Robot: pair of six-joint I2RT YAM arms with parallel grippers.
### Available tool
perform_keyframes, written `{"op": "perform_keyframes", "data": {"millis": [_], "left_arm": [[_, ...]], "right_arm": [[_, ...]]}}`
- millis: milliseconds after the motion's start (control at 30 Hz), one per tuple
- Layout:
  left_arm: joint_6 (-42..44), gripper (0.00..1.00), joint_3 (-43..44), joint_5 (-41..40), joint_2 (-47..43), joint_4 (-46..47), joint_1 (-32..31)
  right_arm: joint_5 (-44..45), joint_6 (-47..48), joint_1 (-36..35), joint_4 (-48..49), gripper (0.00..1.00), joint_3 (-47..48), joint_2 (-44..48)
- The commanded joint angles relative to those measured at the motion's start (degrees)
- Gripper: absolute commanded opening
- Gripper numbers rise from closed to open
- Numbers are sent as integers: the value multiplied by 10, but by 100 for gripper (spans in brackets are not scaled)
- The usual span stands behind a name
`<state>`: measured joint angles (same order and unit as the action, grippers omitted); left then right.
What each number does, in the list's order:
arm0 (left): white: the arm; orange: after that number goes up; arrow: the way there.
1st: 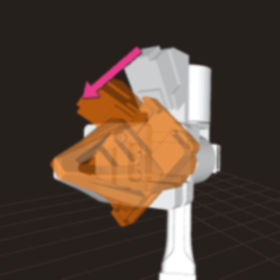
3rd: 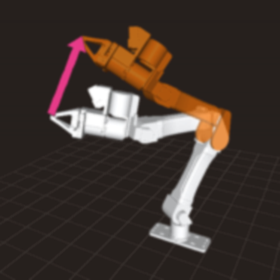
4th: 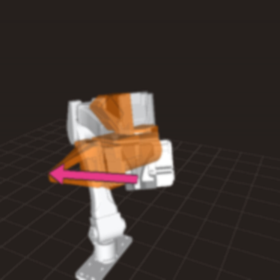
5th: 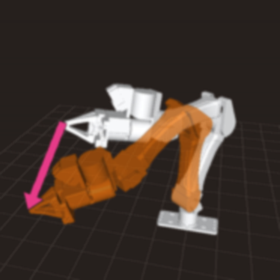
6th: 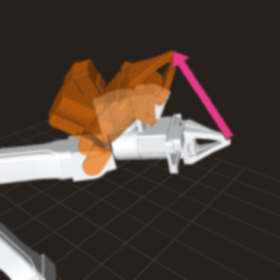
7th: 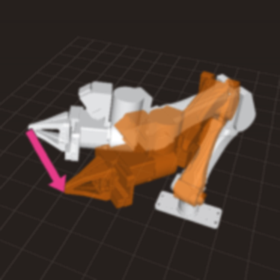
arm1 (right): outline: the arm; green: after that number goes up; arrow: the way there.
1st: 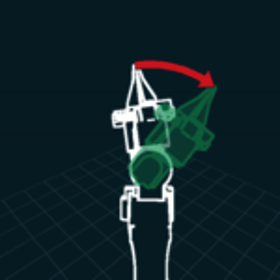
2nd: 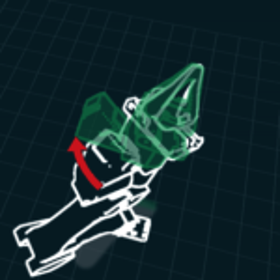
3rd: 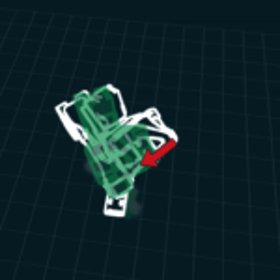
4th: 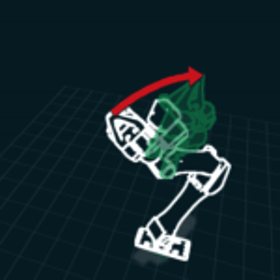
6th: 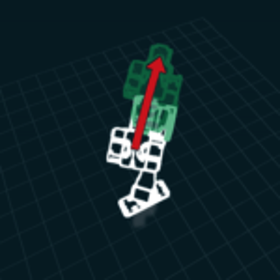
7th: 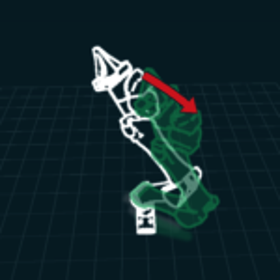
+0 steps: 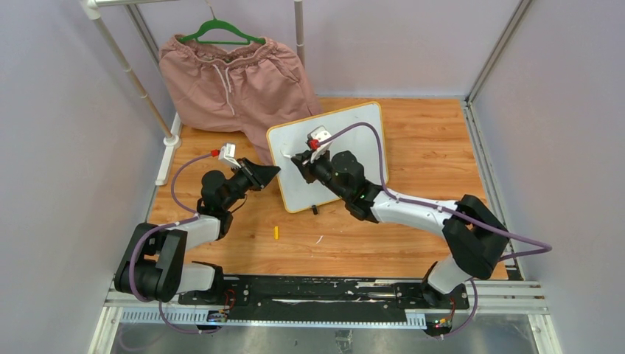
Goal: Write a sentence on the whiteboard
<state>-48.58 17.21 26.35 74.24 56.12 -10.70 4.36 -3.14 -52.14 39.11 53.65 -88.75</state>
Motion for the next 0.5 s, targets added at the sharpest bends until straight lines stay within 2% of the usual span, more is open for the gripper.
{"op": "perform_keyframes", "data": {"millis": [0,467], "left_arm": [[2,3,-7,1,-8,13,2],[2,1,-7,3,-9,15,2]], "right_arm": [[24,18,-6,-27,0,-14,21],[68,16,11,-41,0,-22,41]]}}
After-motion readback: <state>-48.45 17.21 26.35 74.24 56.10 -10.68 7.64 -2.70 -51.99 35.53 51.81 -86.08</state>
